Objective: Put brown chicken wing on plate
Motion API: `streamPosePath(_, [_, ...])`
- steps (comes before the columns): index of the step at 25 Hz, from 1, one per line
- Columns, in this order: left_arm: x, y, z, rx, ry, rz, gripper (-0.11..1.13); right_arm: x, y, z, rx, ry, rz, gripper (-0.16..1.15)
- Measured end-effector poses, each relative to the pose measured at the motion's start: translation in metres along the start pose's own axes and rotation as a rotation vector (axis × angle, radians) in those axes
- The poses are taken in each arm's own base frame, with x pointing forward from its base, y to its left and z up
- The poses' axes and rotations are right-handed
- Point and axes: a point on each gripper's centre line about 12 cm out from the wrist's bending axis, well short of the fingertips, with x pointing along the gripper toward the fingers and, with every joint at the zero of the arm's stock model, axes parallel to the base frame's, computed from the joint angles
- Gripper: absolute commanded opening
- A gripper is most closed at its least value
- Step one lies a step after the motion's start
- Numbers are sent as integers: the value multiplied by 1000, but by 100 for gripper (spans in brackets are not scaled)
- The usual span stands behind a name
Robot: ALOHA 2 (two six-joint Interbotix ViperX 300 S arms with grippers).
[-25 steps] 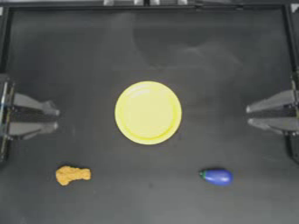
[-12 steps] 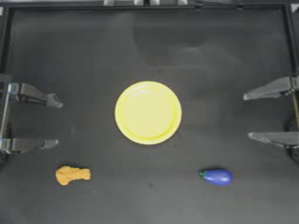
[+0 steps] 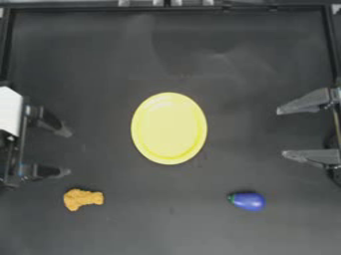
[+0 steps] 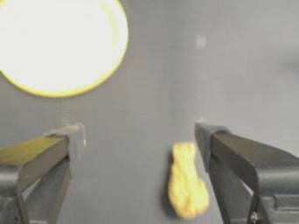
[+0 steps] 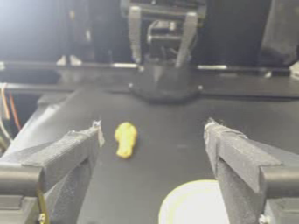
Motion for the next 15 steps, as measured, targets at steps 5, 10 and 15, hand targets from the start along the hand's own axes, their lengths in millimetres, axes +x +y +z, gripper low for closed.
streamPosePath(5, [18, -11, -5, -21, 126, 6, 103, 0, 0, 0, 3, 3, 0, 99])
streamPosePath(10, [32, -22, -10, -31, 190, 46, 103, 0, 0, -1, 6, 5, 1, 99])
streamPosePath(15, [46, -33, -21, -58, 256, 70, 103, -2, 0, 2, 6, -6, -1, 99])
